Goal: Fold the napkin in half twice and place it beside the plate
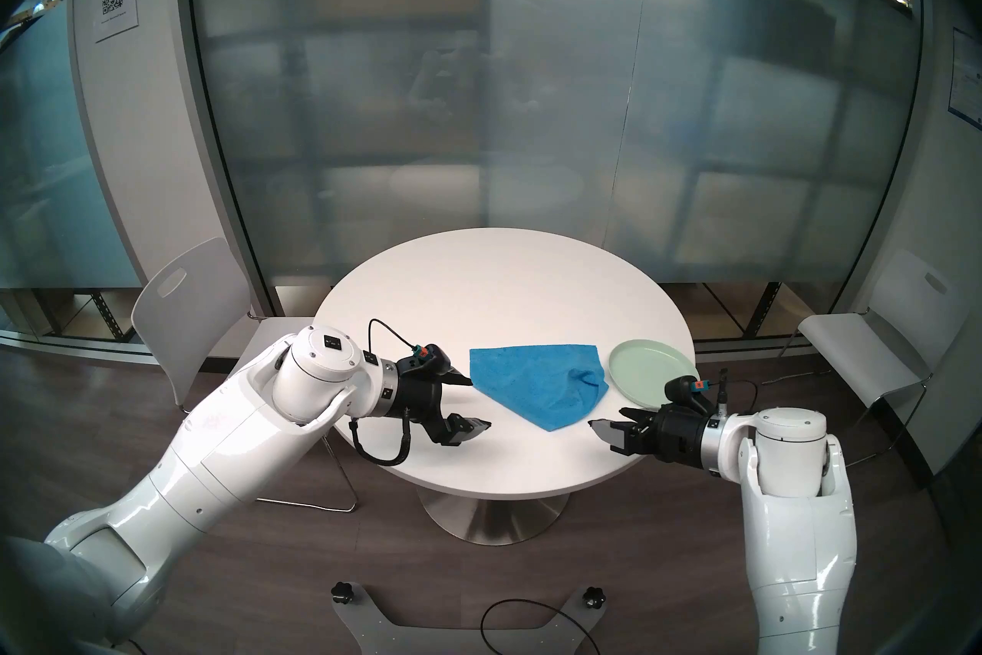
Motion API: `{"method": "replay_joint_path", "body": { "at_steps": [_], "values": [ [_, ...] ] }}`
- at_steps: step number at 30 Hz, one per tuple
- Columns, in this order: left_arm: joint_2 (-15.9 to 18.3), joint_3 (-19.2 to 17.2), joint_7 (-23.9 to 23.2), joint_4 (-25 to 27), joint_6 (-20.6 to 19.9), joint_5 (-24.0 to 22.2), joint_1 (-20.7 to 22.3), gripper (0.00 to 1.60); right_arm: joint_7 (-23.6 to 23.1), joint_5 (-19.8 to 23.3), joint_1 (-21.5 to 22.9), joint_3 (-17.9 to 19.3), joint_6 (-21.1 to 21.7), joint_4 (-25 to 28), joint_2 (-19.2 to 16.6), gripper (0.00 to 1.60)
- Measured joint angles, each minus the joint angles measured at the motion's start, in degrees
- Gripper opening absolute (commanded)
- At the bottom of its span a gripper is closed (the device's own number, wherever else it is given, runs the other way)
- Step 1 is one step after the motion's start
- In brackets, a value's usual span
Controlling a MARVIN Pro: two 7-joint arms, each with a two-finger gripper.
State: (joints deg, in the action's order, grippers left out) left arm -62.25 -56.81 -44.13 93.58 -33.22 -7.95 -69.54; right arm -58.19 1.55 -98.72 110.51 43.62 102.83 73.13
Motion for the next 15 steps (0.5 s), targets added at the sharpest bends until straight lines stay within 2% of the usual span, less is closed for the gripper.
{"method": "replay_joint_path", "body": {
  "at_steps": [15],
  "values": [
    [0.0,0.0,0.0,0.0,0.0,0.0,0.0,1.60,-0.2,-0.2,0.0,0.1,0.0,0.0,0.1,1.60]
  ]
}}
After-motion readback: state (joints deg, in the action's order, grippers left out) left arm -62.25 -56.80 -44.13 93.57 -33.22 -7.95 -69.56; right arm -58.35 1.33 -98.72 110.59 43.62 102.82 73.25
